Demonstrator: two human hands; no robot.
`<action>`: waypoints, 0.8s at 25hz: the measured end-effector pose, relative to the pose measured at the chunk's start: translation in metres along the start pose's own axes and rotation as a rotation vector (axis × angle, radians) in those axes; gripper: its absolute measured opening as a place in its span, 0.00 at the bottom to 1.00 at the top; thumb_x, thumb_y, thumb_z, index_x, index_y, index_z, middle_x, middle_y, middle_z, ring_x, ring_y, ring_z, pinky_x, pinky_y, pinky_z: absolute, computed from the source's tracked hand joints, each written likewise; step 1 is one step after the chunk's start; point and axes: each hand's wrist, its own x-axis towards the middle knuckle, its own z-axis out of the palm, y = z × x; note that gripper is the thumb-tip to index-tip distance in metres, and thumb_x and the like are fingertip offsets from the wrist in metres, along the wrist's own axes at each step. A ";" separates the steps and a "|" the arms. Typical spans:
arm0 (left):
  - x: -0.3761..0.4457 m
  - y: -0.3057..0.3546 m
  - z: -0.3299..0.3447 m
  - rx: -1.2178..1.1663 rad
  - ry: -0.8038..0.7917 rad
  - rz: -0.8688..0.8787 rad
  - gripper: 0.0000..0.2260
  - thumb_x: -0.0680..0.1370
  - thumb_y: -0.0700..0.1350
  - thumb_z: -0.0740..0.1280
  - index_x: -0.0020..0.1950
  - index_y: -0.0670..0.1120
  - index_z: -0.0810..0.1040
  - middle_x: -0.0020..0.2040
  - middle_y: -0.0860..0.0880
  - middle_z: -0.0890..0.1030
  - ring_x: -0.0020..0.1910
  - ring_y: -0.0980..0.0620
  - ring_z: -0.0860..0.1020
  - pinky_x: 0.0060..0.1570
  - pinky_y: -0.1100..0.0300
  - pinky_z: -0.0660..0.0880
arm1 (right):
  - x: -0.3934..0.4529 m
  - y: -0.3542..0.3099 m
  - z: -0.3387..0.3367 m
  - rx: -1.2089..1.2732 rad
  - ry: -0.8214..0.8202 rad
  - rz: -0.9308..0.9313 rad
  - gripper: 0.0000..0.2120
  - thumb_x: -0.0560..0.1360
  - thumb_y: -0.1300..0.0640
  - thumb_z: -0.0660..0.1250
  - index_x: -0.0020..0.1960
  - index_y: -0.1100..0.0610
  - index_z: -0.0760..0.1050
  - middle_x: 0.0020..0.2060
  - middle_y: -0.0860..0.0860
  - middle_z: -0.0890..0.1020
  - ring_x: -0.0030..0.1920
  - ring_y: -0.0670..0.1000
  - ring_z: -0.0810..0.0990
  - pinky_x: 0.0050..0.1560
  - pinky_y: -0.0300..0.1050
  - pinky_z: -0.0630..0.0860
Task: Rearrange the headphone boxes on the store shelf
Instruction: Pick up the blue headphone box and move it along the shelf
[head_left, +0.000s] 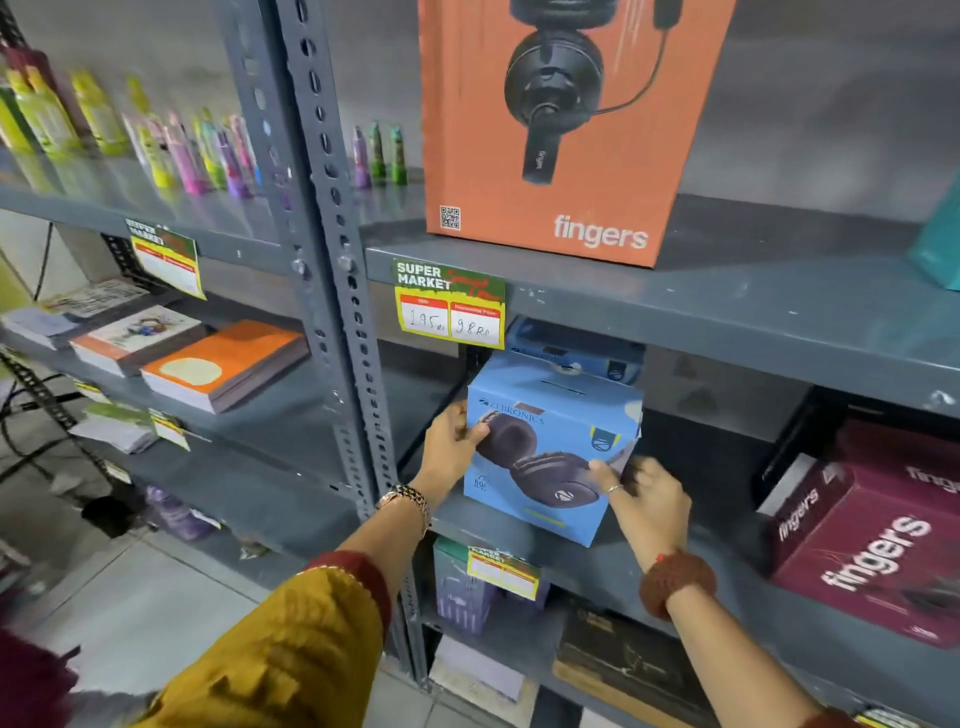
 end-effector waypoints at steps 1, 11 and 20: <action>0.003 -0.006 0.001 -0.001 0.009 -0.011 0.10 0.75 0.43 0.66 0.53 0.40 0.74 0.46 0.39 0.80 0.46 0.41 0.79 0.51 0.45 0.77 | 0.000 0.002 0.001 0.016 -0.003 0.001 0.09 0.67 0.52 0.75 0.41 0.54 0.77 0.31 0.43 0.81 0.30 0.26 0.77 0.35 0.21 0.71; -0.037 -0.027 0.017 -0.259 0.190 -0.082 0.20 0.75 0.42 0.67 0.67 0.42 0.70 0.61 0.50 0.76 0.60 0.51 0.75 0.61 0.55 0.74 | -0.013 0.037 -0.029 0.126 -0.087 0.045 0.21 0.72 0.59 0.71 0.63 0.63 0.75 0.55 0.50 0.80 0.57 0.48 0.79 0.53 0.29 0.73; -0.138 -0.032 0.132 -0.199 0.245 -0.172 0.09 0.77 0.47 0.63 0.55 0.45 0.77 0.54 0.45 0.80 0.54 0.45 0.78 0.60 0.47 0.73 | -0.049 0.139 -0.188 -0.023 -0.015 0.164 0.10 0.72 0.59 0.71 0.52 0.61 0.81 0.48 0.58 0.85 0.52 0.56 0.83 0.54 0.41 0.73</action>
